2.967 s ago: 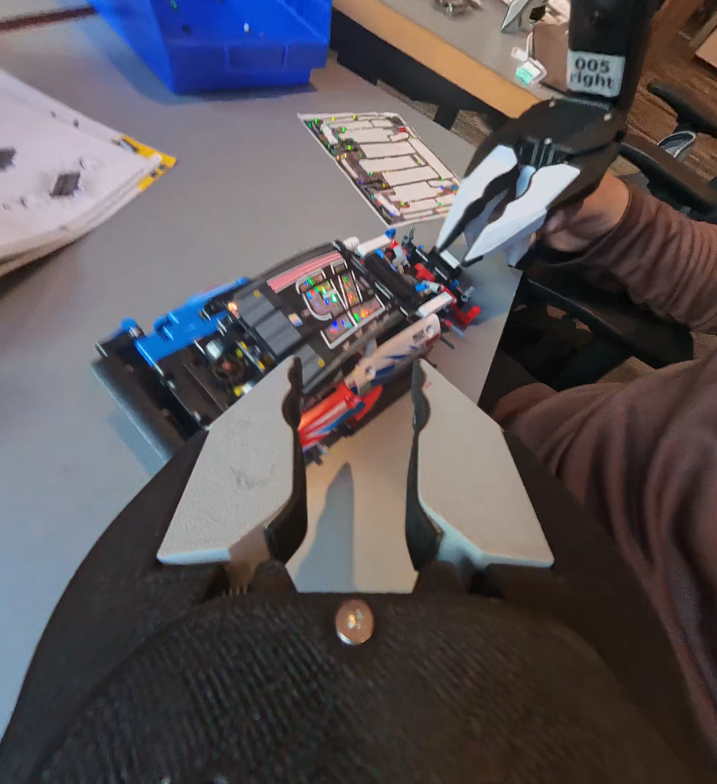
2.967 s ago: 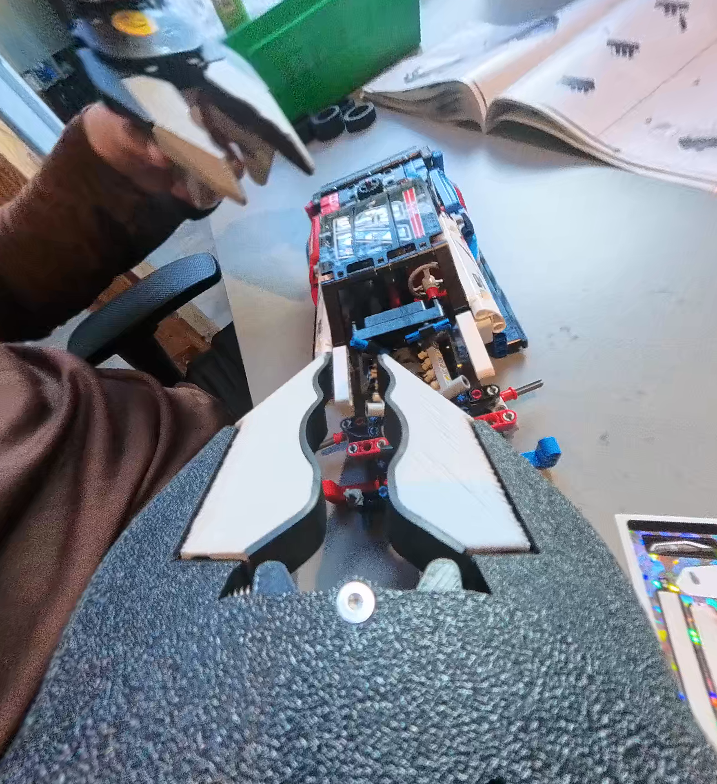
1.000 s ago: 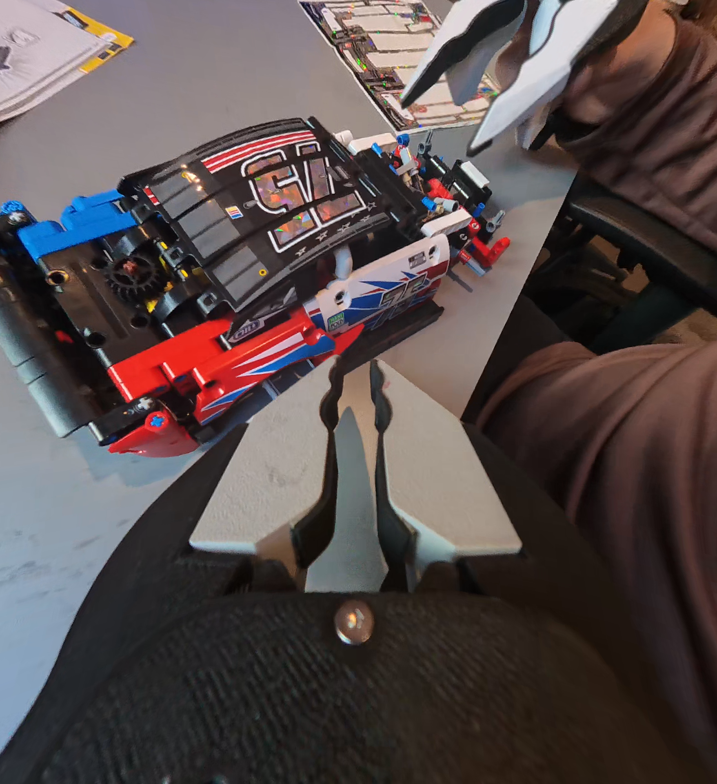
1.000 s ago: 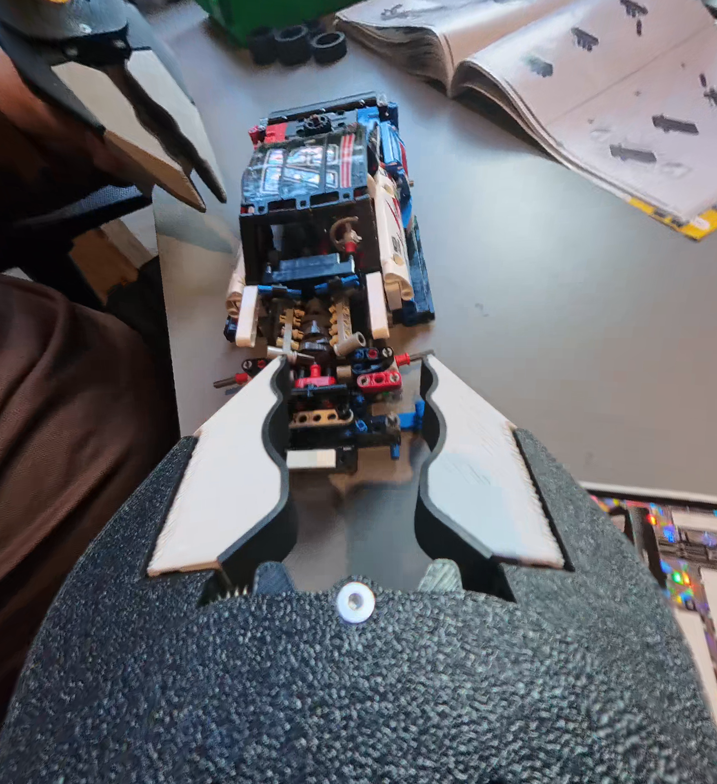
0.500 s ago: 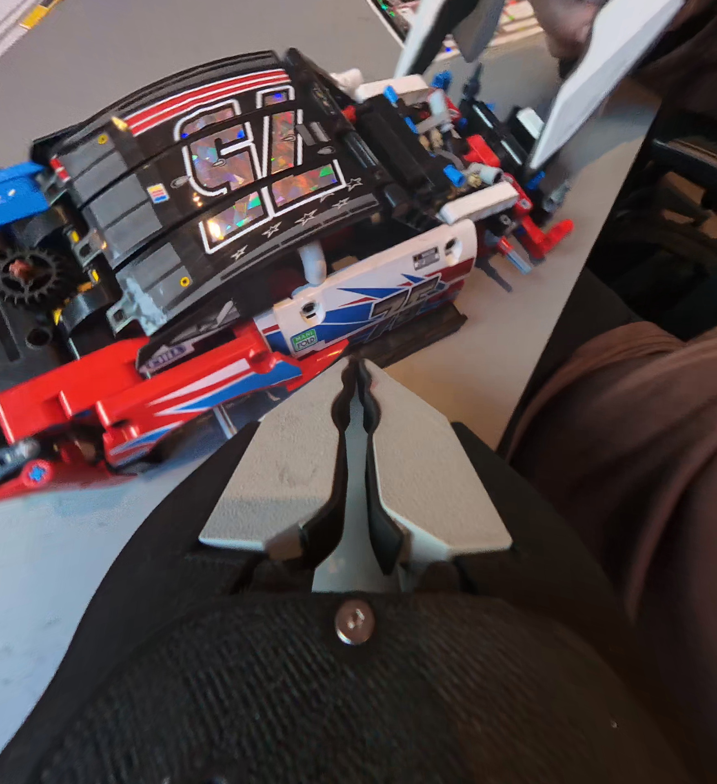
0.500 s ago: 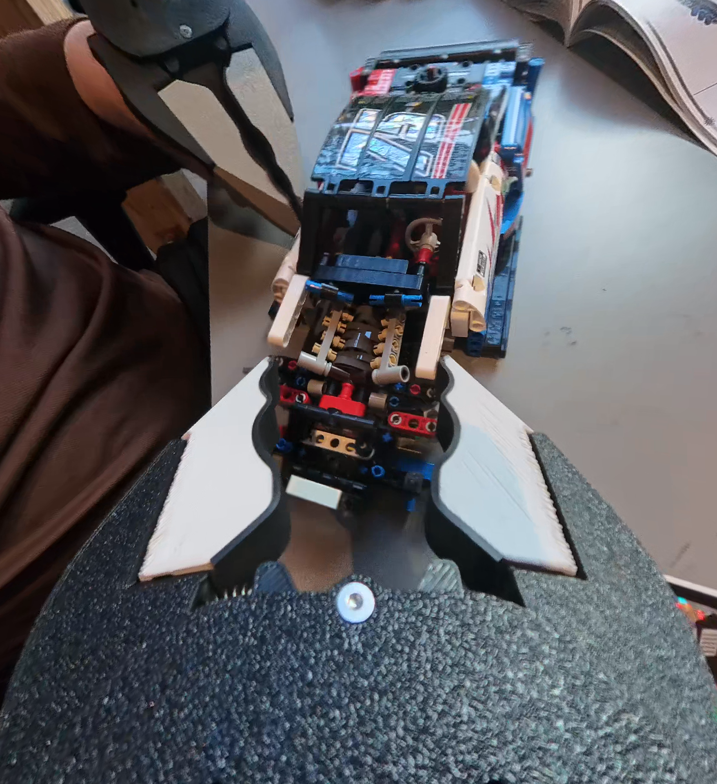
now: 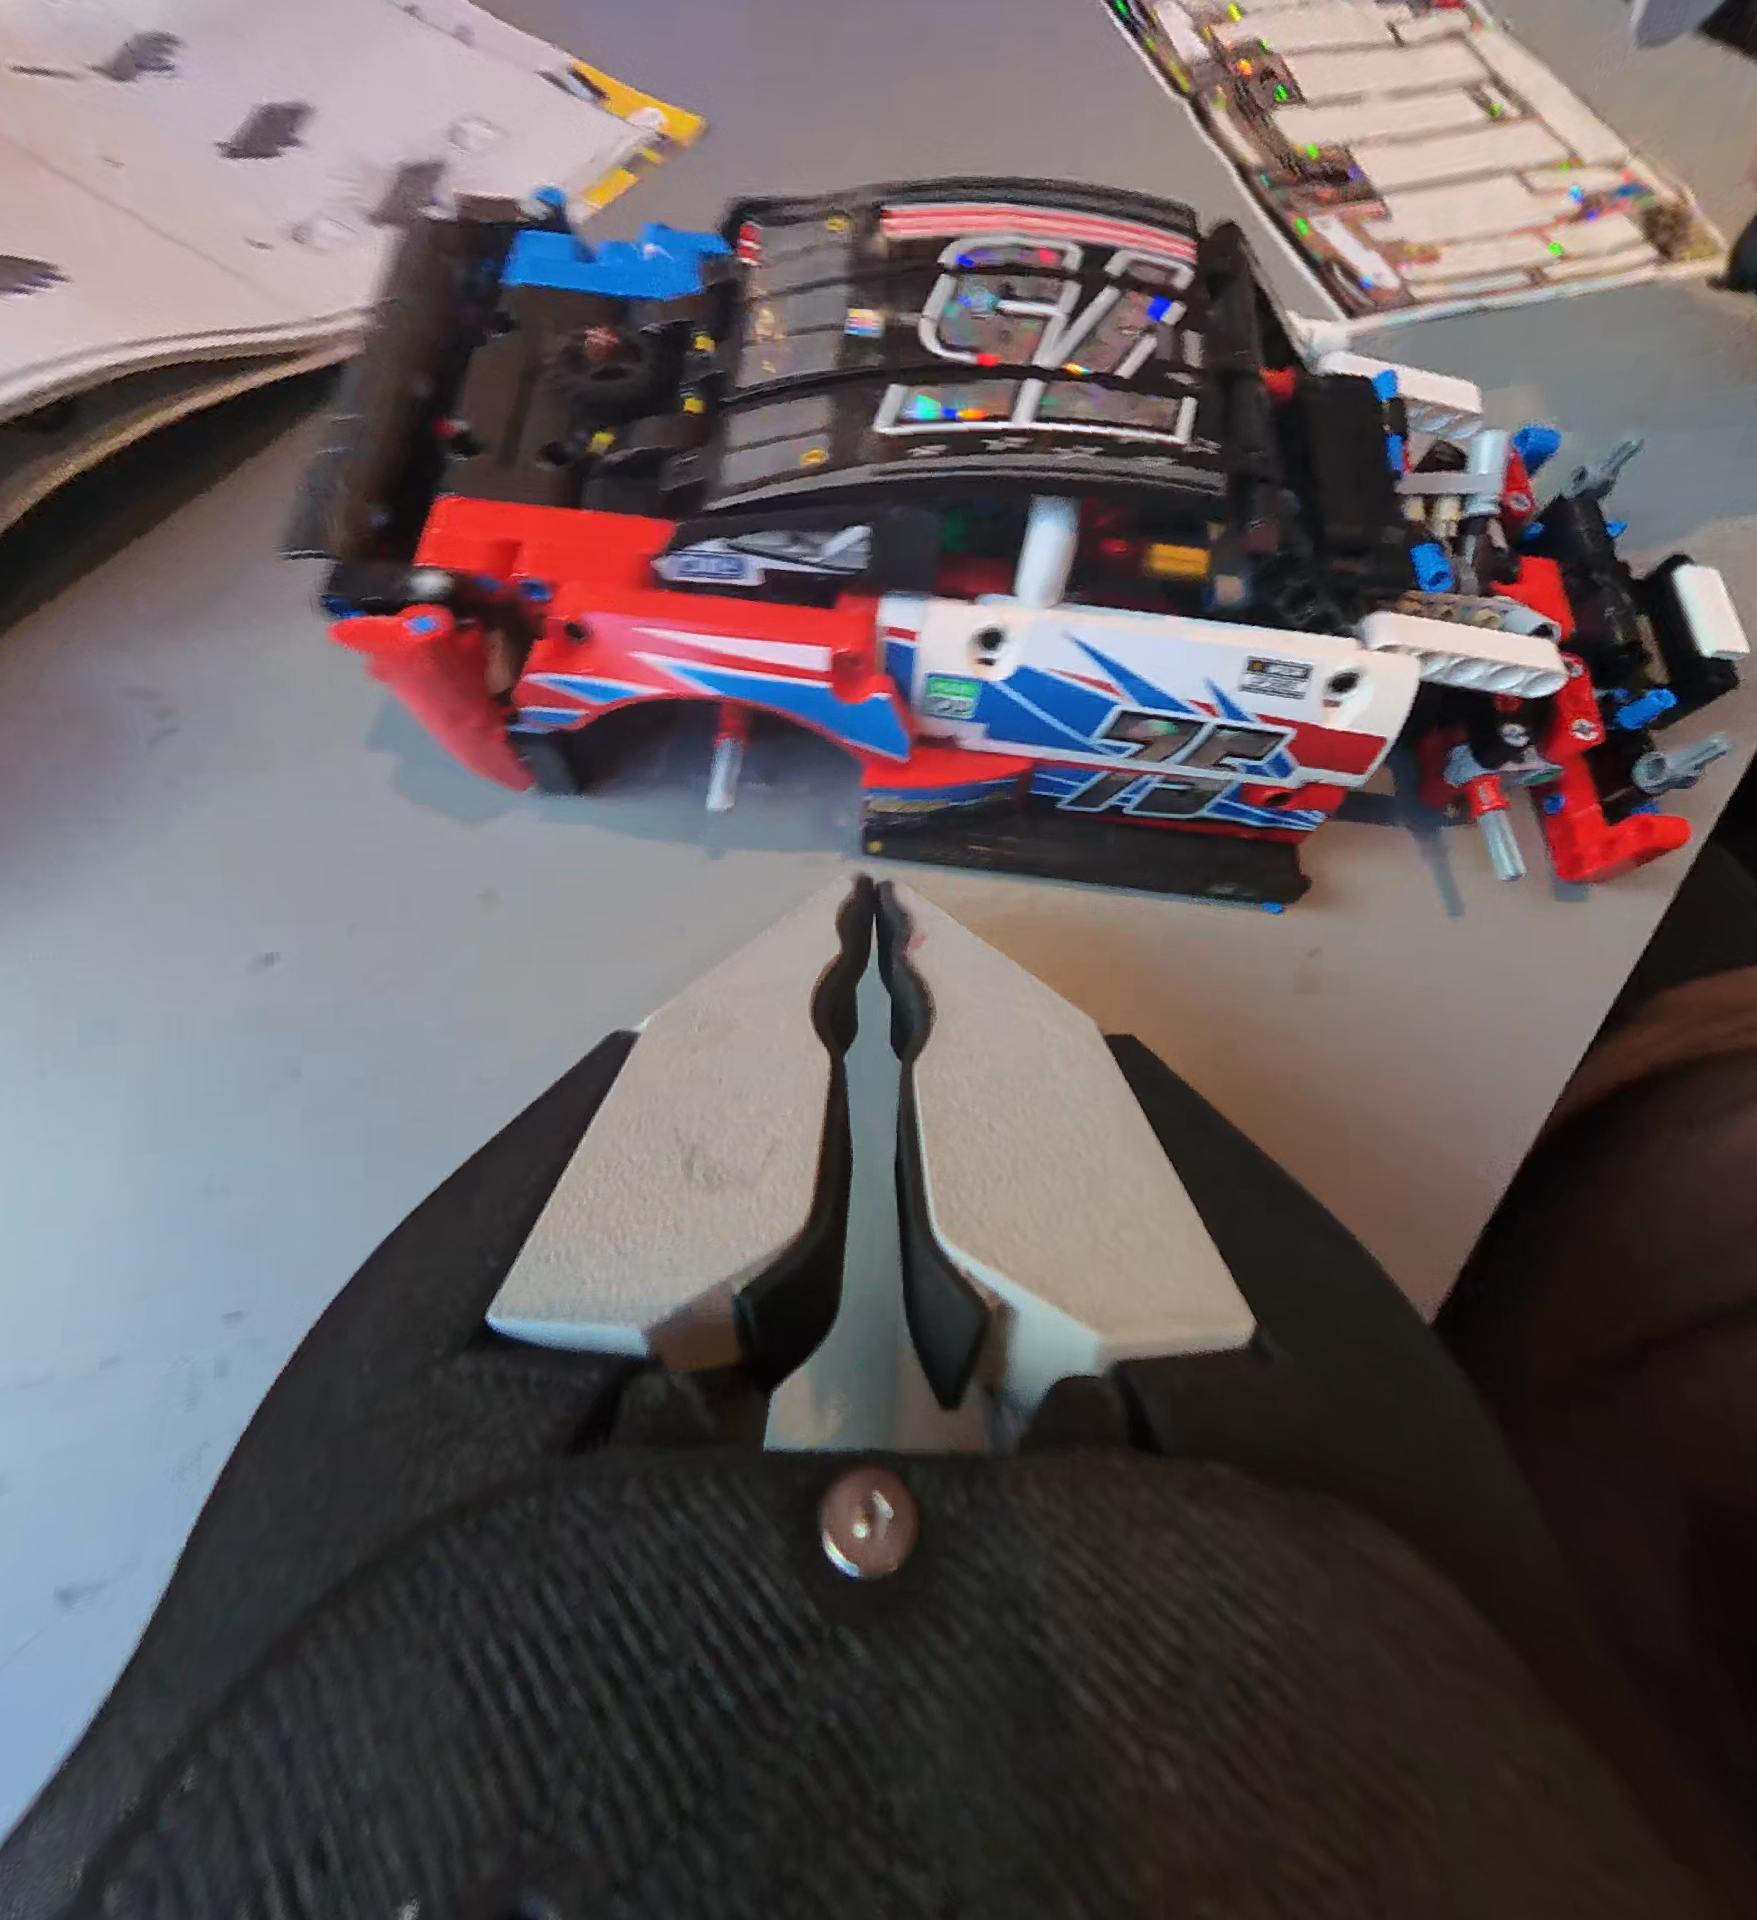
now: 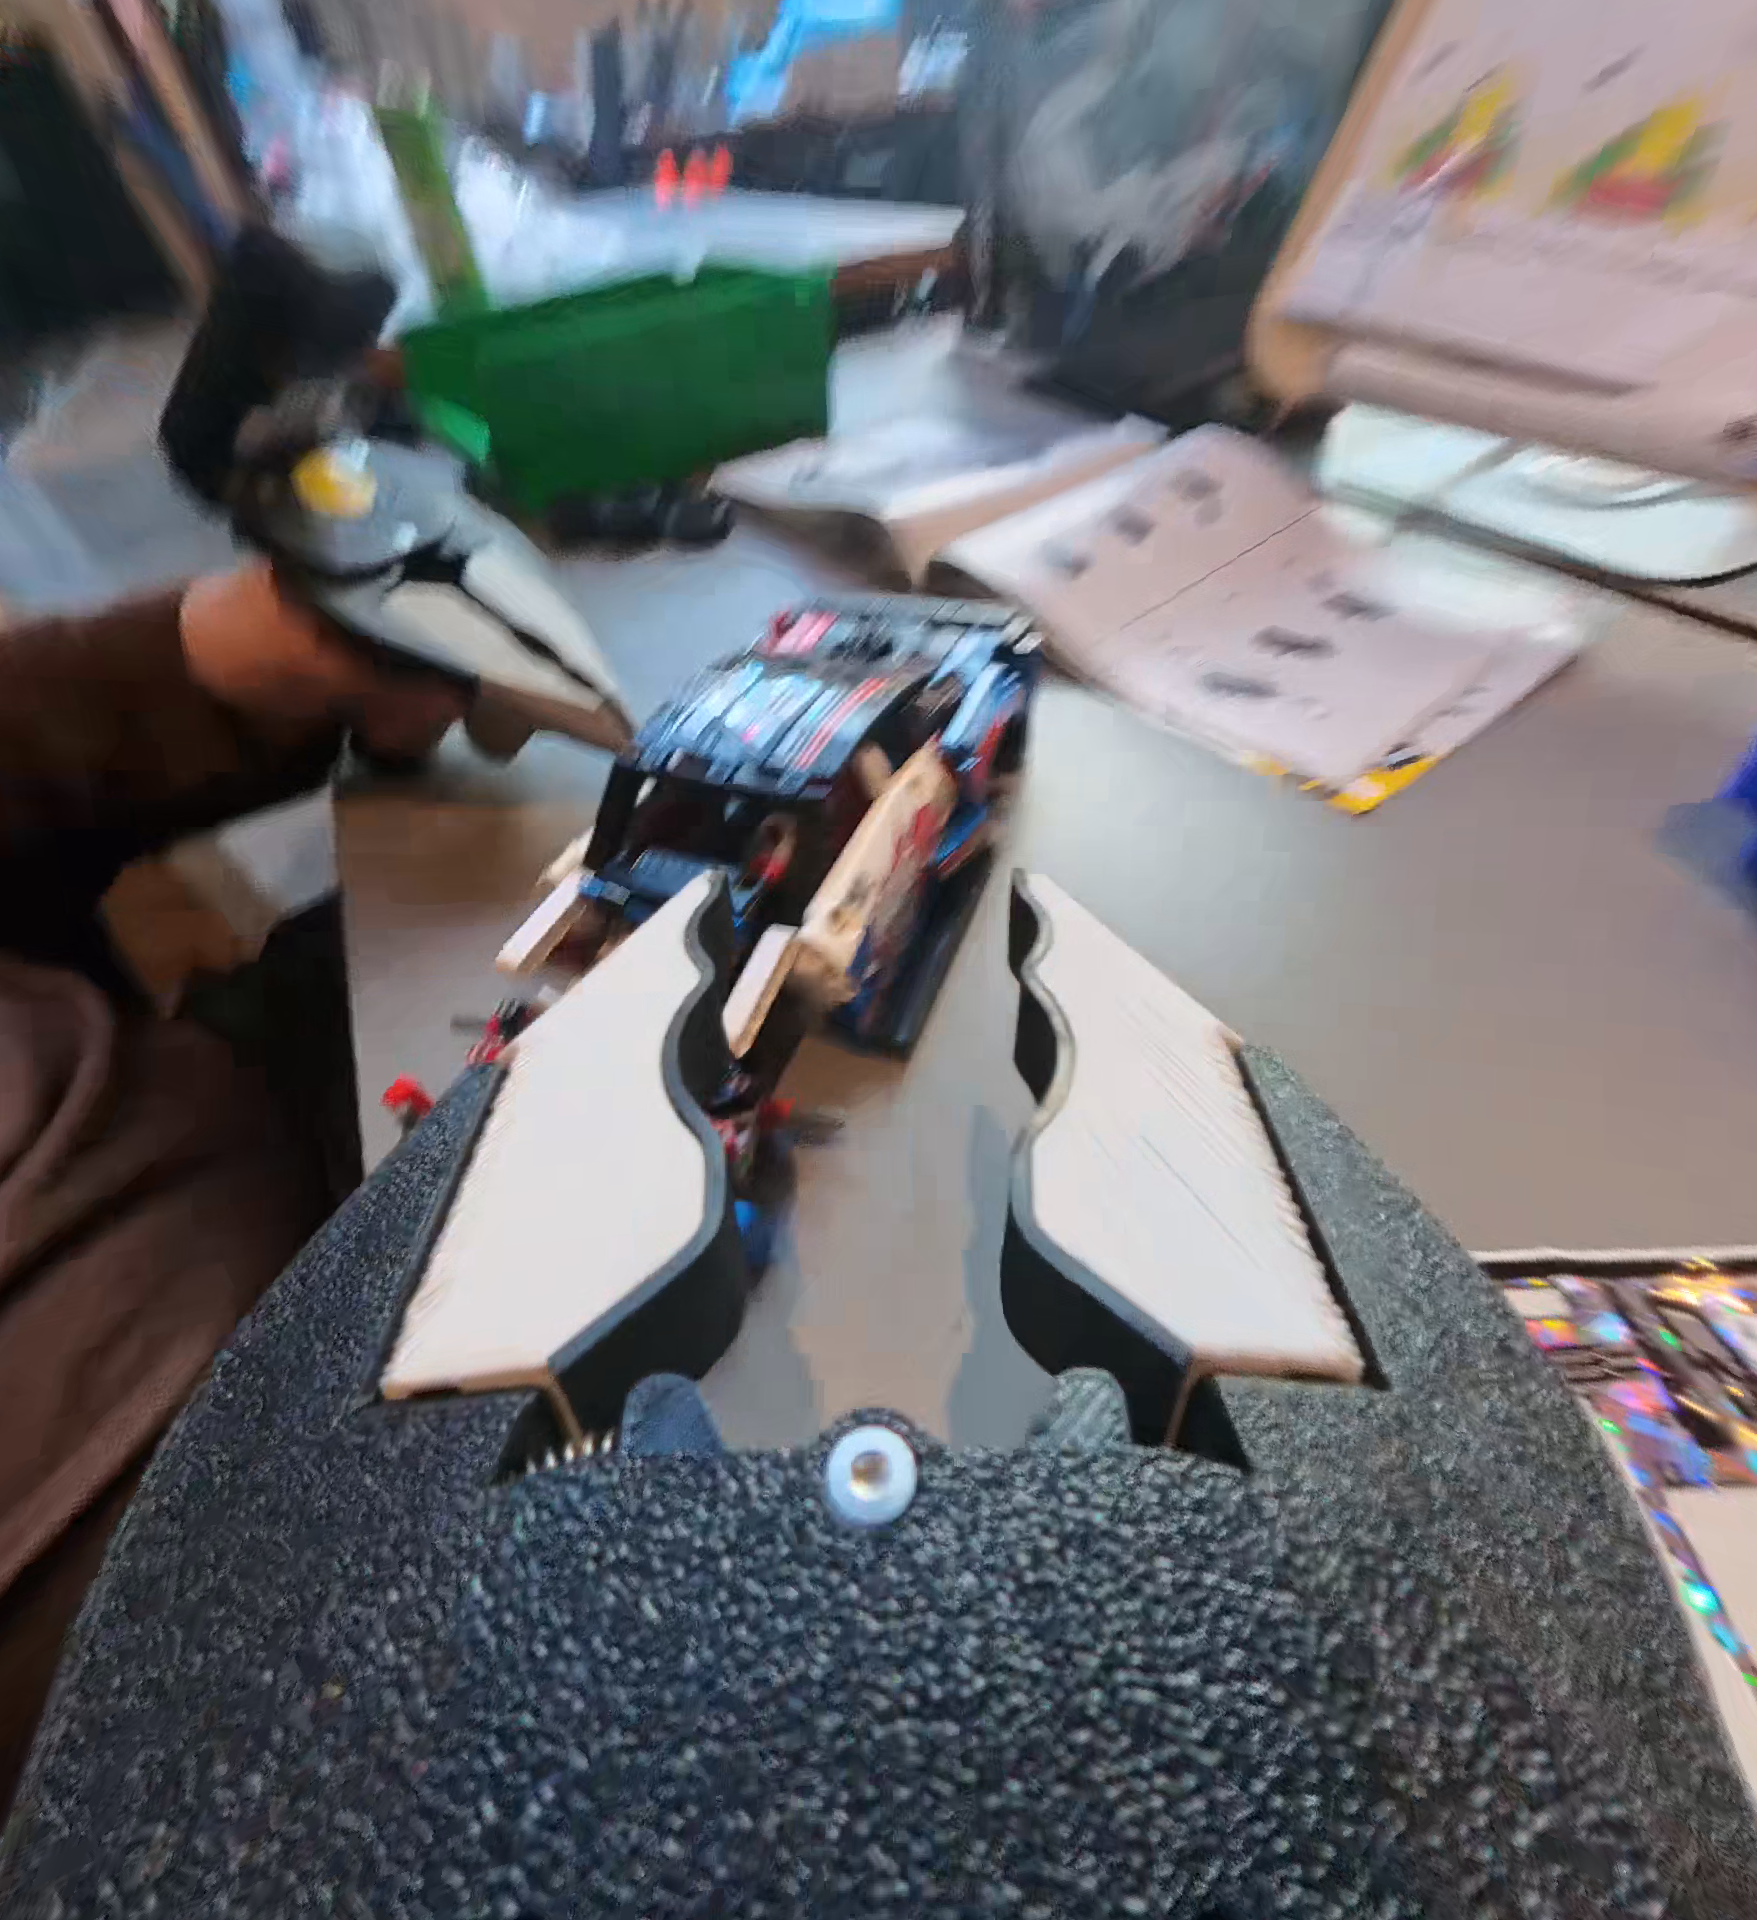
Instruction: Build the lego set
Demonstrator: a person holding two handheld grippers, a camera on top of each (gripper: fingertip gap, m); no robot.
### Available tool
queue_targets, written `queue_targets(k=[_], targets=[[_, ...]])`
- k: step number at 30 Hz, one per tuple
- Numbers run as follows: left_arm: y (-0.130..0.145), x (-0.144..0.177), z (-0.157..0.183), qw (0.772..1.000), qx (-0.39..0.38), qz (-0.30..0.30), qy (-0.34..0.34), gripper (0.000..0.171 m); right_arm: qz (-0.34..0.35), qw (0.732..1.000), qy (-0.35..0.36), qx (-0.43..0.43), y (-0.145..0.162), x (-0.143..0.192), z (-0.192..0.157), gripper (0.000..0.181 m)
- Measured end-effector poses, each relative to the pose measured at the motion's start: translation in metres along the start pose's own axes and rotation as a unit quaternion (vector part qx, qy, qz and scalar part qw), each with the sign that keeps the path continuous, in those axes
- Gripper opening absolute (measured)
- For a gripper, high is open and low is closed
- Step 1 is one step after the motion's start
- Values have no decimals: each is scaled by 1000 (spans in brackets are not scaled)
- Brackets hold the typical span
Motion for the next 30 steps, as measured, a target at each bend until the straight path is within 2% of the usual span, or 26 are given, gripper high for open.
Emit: queue_targets(k=[3,7,10,16,20,26,30], targets=[[-2,13,-19,999,6,33,-24,0,82,995,52,-31,-12,18,27,43],[-16,25,-26,995,20,97,-12,0,70,989,128,-22,5,27,62,39],[-26,30,-29,991,3,135,-20,0,74,985,150,-31,5,32,75,42],[-42,33,-28,980,-35,194,-22,10,56,984,165,-22,9,28,77,48],[-43,30,-29,982,-24,187,-10,11,31,985,168,-8,14,22,76,49],[-50,37,-29,973,-31,226,-22,15,17,985,171,-8,17,19,77,49],[-50,36,-28,974,-32,225,-18,17,17,985,170,-3,16,19,76,48]])
Point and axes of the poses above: each gripper's, where its closed fingertips meet, x back along the fingers, y out of its underside, z = x × y across the jaws, the point moved 1 cm from there along x, back along the fingers, and after that the axes turned 5 degrees about -y, right-handed, at the moved point
